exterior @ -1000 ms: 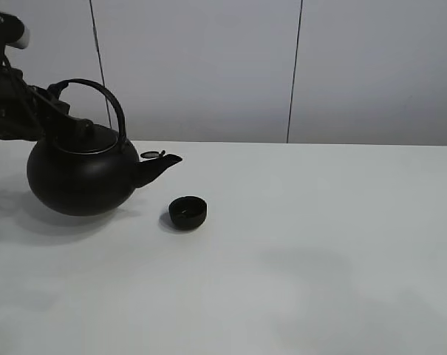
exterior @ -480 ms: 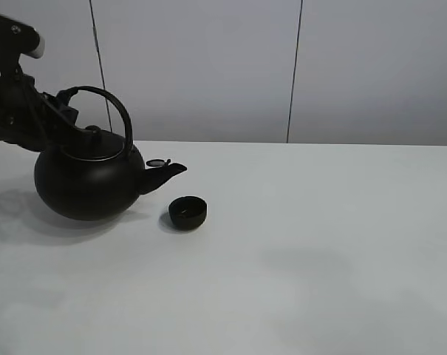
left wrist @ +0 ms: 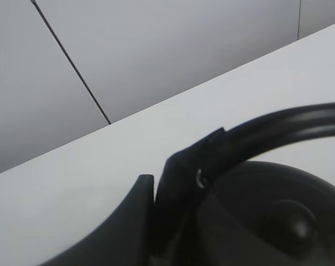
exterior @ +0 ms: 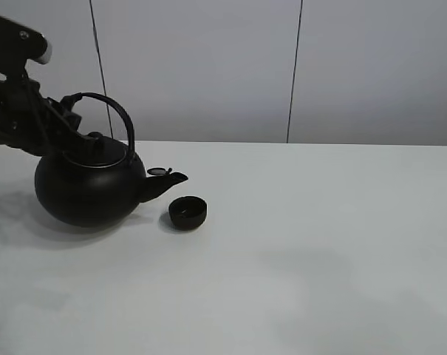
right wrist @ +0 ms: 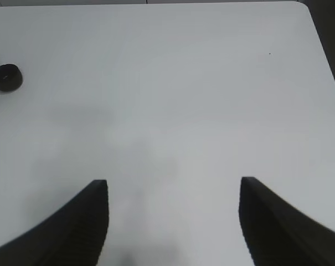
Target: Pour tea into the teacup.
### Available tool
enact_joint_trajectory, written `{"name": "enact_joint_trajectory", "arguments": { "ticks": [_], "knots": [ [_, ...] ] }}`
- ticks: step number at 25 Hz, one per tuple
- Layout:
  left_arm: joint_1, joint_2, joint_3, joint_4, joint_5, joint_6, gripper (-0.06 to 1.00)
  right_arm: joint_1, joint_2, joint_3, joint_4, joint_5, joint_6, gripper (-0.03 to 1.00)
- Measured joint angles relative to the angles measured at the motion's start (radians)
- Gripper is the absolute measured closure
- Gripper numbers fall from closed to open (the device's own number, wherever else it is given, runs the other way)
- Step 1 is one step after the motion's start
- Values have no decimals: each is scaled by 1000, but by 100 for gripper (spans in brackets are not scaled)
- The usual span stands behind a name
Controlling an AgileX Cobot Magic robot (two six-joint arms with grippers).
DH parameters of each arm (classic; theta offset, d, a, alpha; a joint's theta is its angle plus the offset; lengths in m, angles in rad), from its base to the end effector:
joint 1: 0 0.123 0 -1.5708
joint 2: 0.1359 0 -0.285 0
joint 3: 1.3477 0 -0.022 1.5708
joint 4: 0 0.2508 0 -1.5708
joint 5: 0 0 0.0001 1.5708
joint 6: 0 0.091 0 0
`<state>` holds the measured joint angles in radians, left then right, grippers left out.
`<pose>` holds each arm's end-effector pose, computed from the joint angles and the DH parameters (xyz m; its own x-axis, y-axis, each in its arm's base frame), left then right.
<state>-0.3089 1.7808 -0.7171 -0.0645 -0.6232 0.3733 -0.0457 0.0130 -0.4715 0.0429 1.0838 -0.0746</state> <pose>0.3255 -0.1003 0.1640 -0.2284 0.4037 -0.8859 0.3606 0.8803 0.3082 -0.0007 0.0035 0.2676 -0.5116 -0.0311 -0.8587 -0.0148 0.9995 -0.0274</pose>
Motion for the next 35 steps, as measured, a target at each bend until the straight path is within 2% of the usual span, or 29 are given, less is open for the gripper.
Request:
{"name": "enact_joint_trajectory", "arguments": {
  "ticks": [7, 13, 18, 35],
  "knots": [
    [-8, 0, 0, -46, 4, 34, 83, 0, 0, 0, 0, -1, 0, 50],
    [-9, 0, -1, -51, 5, 105, 83, 0, 0, 0, 0, -1, 0, 50],
    [-11, 0, -43, -53, 69, 137, 83, 0, 0, 0, 0, -1, 0, 50],
    [-11, 0, -60, -53, 107, 210, 83, 0, 0, 0, 0, 0, 0, 50]
  ]
}}
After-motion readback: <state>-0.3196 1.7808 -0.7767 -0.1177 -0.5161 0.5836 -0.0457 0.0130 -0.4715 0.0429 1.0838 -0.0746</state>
